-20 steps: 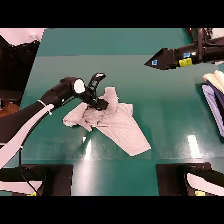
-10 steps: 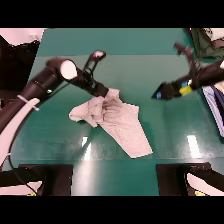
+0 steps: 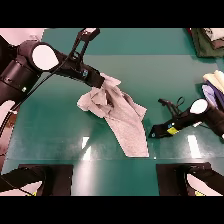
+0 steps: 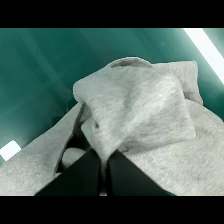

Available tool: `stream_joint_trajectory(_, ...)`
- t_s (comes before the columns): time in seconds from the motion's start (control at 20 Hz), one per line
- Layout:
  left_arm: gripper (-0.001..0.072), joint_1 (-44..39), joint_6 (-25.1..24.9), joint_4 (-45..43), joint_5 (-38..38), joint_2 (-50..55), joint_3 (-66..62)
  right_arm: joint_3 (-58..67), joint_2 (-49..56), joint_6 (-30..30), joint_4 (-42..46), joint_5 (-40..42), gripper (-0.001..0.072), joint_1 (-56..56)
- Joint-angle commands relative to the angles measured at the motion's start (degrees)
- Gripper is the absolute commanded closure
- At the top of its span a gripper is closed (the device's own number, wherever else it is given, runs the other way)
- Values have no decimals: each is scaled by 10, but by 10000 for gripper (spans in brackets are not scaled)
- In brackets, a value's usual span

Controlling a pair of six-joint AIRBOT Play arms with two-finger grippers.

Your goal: Fold the shirts.

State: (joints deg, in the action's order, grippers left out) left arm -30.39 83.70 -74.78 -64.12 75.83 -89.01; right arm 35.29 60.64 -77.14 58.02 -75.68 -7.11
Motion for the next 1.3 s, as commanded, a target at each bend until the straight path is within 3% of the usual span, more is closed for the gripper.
stream_joint_trajectory(0.0, 682, 0, -1, 0, -2, -3, -2, -46, -3, -8, 0, 55, 183, -45)
stream_joint_trajectory(0.35, 683, 0, -1, 0, -10, -3, -2, -46, -2, -53, 0, 143, 190, -133)
stream_joint_trajectory(0.5, 683, 0, -1, 0, -16, -3, -2, -46, -3, -54, 0, 164, 452, -163)
stream_joint_trajectory(0.55, 683, 0, -1, 0, -17, -3, -2, -46, -3, -54, 0, 166, 615, -172)
stream_joint_trajectory(0.6, 683, 0, -1, 0, -16, -5, -2, -45, -6, -54, 0, 166, 701, -178)
stream_joint_trajectory(0.85, 684, 17, 0, -7, 14, -52, -71, 47, -119, -84, 6, 173, 702, -133)
stream_joint_trajectory(1.1, 683, 26, -1, -47, 19, -111, -248, 285, -217, -83, 5, 238, 703, 68)
stream_joint_trajectory(1.25, 683, 26, -1, -49, 44, -153, -299, 443, -232, -47, 4, 243, 703, 196)
